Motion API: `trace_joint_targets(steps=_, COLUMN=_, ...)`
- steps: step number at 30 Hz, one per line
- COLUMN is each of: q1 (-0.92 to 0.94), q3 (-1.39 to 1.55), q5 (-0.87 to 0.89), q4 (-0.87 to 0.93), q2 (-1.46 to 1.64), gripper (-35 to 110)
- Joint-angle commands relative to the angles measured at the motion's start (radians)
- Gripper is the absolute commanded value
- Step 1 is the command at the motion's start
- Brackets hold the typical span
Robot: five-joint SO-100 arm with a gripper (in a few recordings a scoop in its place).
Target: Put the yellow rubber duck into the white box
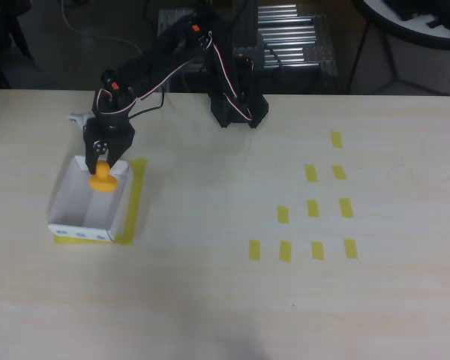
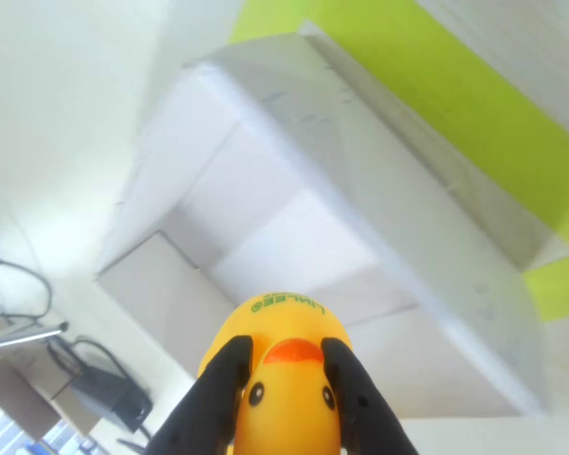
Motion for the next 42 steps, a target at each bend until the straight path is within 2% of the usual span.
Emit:
trace_joint_targets(steps=1, q1=0.006, q3=-0.153, q5=0.020, q4=0.020, q2=0.011, gripper=0)
trace_joint_targets(steps=10, q1=0.006, q3=-0.123, q5=0.003, q4=-0.044, q2=0.009, gripper=20)
trace_joint_targets(steps=17, q1=0.003, q3=-0.103, q5=-0.003, q4=-0.066, q2=0.009, gripper=24)
trace_joint_targets(steps=20, q1=0.000, q3=-0.097, q5=-0.006, q4=-0.080, q2=0.023, gripper=22)
trace_joint_targets(steps=27, q1=-0.080, q3=-0.104, q5=0.017, q4=-0.069, q2=0.195, gripper=0)
trace_joint_targets(steps=37, q1=-0.374, q3=-0.166, q5=0.063, q4=0.071, q2=0.635, gripper=0)
trace_joint_targets(steps=42, q1=-0.583, q3=0.002, q5=0.117, q4=0.069, q2=0.983, gripper=0)
